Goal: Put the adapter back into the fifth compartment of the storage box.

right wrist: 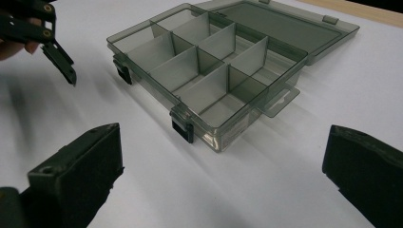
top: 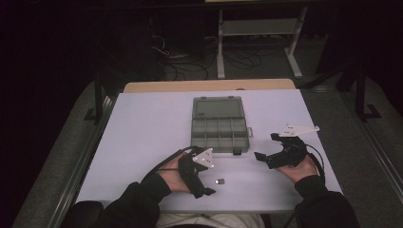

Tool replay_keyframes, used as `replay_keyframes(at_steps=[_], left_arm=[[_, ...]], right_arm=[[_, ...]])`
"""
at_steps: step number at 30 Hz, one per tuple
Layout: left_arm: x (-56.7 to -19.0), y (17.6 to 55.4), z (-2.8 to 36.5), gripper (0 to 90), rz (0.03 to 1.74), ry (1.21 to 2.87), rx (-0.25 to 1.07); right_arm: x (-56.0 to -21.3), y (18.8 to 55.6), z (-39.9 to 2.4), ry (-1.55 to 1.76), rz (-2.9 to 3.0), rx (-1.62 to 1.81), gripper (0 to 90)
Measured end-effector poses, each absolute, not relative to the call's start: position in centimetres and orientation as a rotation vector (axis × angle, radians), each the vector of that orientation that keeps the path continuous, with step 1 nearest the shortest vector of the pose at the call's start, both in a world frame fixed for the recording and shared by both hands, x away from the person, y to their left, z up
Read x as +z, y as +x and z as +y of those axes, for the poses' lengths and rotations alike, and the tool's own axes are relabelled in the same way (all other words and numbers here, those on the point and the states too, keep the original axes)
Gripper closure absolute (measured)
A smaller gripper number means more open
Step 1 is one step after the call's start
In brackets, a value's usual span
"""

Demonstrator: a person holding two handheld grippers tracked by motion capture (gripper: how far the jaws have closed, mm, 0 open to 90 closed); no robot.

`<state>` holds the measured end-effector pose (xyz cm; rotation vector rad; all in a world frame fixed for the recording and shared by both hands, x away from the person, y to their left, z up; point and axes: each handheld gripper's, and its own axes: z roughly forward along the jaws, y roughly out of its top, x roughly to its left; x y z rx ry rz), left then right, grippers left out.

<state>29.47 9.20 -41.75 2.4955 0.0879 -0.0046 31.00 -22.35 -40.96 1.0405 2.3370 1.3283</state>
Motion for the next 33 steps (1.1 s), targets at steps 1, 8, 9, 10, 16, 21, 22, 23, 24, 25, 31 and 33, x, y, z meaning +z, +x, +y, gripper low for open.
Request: replay_keyframes(at_steps=[1,8,9,10,16,21,22,23,24,25,31,33], left_arm=[[-41.9,29.5,9.0,0.9,0.088,2.495,-0.005],[-42.3,29.5,8.3,1.0,0.083,2.501,-0.035],[-42.3,29.5,8.3,1.0,0.083,2.499,-0.040],[-42.4,29.5,8.2,1.0,0.085,2.501,-0.042],[-43.0,29.6,7.8,3.1,0.074,2.510,-0.073],[-43.3,29.8,7.6,8.0,0.068,2.509,-0.093],[-43.4,30.0,7.5,10.2,0.069,2.507,-0.096],[-43.4,30.0,7.5,12.8,0.069,2.507,-0.096],[-43.5,30.2,7.6,13.9,0.076,2.498,-0.101],[-43.5,30.2,7.6,14.7,0.076,2.498,-0.101],[-43.6,30.7,7.5,30.8,0.075,2.468,-0.121],[-43.7,30.7,7.4,35.4,0.067,2.471,-0.124]], right_arm=[[-41.0,31.0,-22.3,1.041,2.337,1.327,0.0],[-41.0,31.0,-22.3,1.039,2.341,1.328,0.0],[-41.0,31.0,-22.3,1.038,2.342,1.328,0.0],[-41.0,31.0,-22.3,1.037,2.342,1.328,0.0],[-41.0,31.0,-22.3,1.032,2.348,1.327,0.0],[-41.1,31.0,-22.2,1.033,2.351,1.326,0.0],[-41.0,31.0,-22.2,1.033,2.350,1.328,0.0],[-41.0,31.0,-22.2,1.033,2.350,1.328,0.0],[-41.0,31.0,-22.2,1.031,2.350,1.330,0.0],[-41.0,31.0,-22.2,1.031,2.350,1.330,0.0],[-41.1,31.0,-22.2,1.031,2.352,1.330,0.0],[-41.1,31.0,-22.2,1.030,2.353,1.330,0.0]])
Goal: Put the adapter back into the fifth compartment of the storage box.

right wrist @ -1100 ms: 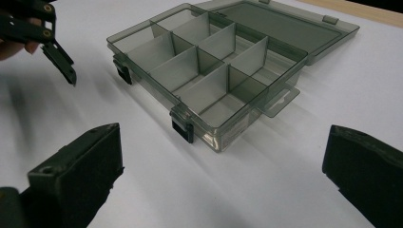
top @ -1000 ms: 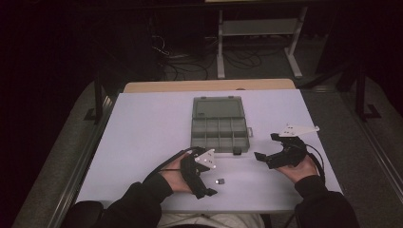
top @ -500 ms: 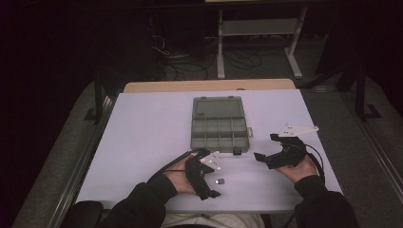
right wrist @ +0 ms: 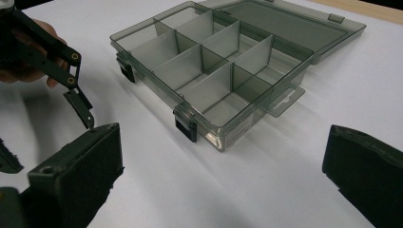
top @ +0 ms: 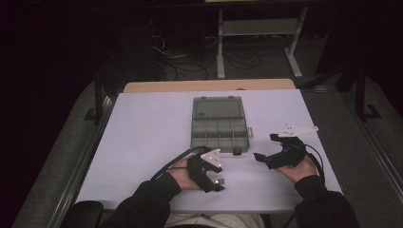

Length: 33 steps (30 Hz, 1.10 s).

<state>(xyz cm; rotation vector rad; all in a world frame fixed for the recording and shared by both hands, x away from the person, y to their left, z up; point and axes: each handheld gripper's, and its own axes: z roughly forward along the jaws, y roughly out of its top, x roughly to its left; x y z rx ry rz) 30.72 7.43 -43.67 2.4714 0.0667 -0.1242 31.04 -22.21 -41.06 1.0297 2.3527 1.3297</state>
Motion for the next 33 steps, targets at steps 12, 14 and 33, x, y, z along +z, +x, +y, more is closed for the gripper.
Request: replay_keyframes(at_steps=[12,14,33], left_arm=[[-44.37,30.81,7.14,51.8,0.047,2.468,-0.116],[-44.38,30.82,7.16,57.3,0.048,2.468,-0.109],[-44.14,31.12,7.41,76.2,0.050,2.467,-0.110]], right_arm=[[-41.01,31.02,-22.17,1.030,2.353,1.331,0.0],[-41.00,31.01,-22.17,1.030,2.353,1.330,0.0],[-40.95,31.06,-22.27,1.033,2.339,1.328,0.0]])
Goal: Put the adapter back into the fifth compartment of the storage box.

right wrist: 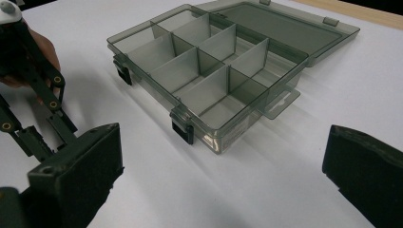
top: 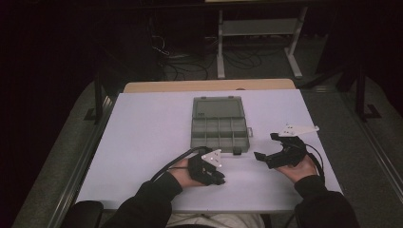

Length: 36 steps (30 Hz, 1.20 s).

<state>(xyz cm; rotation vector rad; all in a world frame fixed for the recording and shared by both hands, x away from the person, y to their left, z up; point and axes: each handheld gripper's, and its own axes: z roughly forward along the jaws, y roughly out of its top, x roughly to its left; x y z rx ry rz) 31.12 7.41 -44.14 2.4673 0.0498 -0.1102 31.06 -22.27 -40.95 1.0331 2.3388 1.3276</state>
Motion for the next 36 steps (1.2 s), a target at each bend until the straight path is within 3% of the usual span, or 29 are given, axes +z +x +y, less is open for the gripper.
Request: replay_keyframes(at_steps=[36], left_arm=[[-38.6,33.4,10.2,76.4,0.120,2.450,-0.005]], right_arm=[[-41.1,31.2,-22.2,1.036,2.353,1.326,0.0]])
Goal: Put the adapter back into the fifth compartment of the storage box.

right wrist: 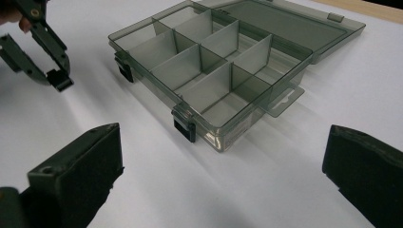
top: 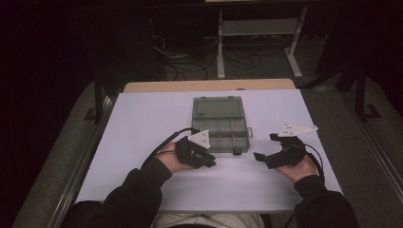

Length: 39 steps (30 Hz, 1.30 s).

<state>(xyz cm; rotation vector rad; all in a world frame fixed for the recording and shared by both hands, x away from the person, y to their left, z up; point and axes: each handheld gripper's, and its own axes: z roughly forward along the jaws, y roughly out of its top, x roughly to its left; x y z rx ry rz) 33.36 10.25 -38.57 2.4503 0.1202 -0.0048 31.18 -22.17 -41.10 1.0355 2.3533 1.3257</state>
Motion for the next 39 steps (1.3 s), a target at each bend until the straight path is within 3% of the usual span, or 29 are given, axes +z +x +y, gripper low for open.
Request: replay_keyframes(at_steps=[20,39], left_arm=[[-35.9,35.2,11.6,76.5,0.159,2.435,0.083],[-35.9,37.4,12.7,76.6,0.244,2.414,0.115]], right_arm=[[-41.2,31.2,-22.1,1.035,2.365,1.327,0.0],[-41.1,31.1,-22.1,1.031,2.365,1.336,0.0]])
